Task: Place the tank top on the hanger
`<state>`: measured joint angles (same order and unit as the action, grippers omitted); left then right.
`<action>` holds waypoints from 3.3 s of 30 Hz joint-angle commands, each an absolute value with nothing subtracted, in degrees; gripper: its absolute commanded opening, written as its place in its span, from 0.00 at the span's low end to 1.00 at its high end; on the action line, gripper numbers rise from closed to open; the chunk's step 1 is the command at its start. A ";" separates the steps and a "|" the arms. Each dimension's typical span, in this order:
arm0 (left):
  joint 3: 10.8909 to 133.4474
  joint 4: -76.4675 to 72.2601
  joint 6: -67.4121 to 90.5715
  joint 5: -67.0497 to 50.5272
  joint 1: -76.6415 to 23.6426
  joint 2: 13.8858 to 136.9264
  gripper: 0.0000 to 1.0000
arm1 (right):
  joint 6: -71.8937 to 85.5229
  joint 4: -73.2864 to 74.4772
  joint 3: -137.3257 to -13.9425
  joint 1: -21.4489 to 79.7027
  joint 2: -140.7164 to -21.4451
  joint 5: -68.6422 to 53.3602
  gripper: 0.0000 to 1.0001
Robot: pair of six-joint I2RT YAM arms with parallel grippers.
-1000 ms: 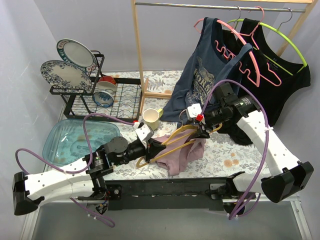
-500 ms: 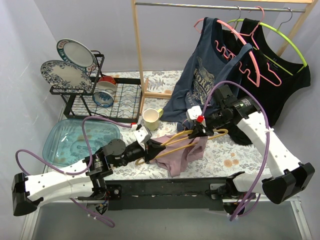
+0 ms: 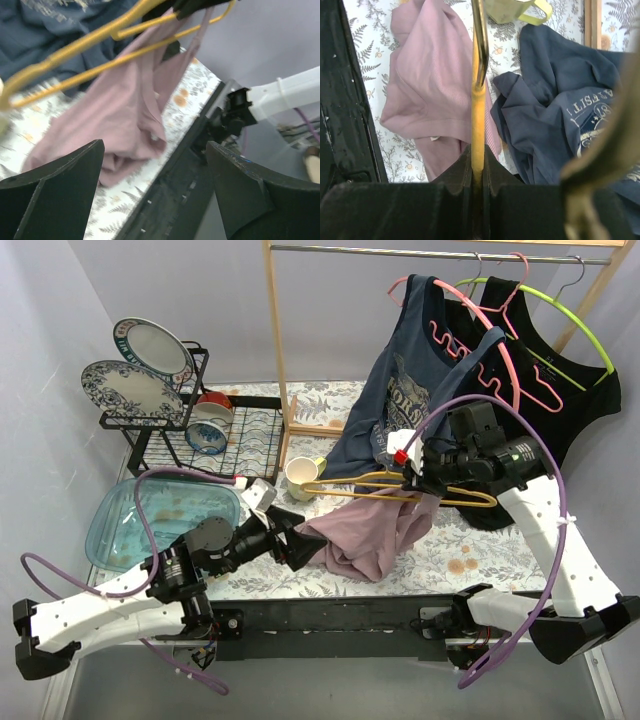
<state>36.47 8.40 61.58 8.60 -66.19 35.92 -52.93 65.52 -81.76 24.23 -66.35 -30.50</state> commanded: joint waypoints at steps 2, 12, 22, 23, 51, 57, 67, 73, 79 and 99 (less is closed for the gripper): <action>34.72 10.65 74.69 0.45 -67.32 40.59 0.83 | -46.23 61.00 -85.33 24.08 -66.71 -26.90 0.01; 37.88 -7.27 86.04 19.16 -81.65 69.85 0.78 | -43.68 60.29 -85.61 24.08 -67.76 -30.67 0.01; 37.44 -23.10 91.67 22.58 -82.09 83.67 0.57 | -43.51 59.85 -84.12 23.99 -66.53 -31.73 0.01; 37.53 -24.42 91.84 22.85 -82.00 84.11 0.57 | -43.42 59.85 -84.02 23.99 -66.36 -31.90 0.01; 29.29 -23.56 95.70 22.07 -77.26 70.47 0.00 | -49.56 63.63 -82.35 22.42 -62.76 -29.09 0.01; 11.81 -10.41 100.89 10.47 -60.93 40.65 0.00 | -52.82 63.55 -78.76 21.62 -59.24 -35.77 0.01; 9.31 2.46 103.28 6.95 -42.91 24.08 0.00 | -57.65 65.21 -78.39 21.36 -58.09 -46.05 0.01; 14.24 5.62 98.09 7.21 -38.50 24.17 0.00 | -61.08 67.59 -76.91 21.27 -57.49 -42.63 0.01; 16.26 9.31 97.56 7.65 -36.83 19.43 0.00 | -61.08 66.18 -74.53 21.01 -56.78 -38.41 0.01; 21.18 12.58 94.92 0.45 -36.83 17.39 0.00 | -63.01 63.81 -69.26 20.04 -57.57 -37.00 0.01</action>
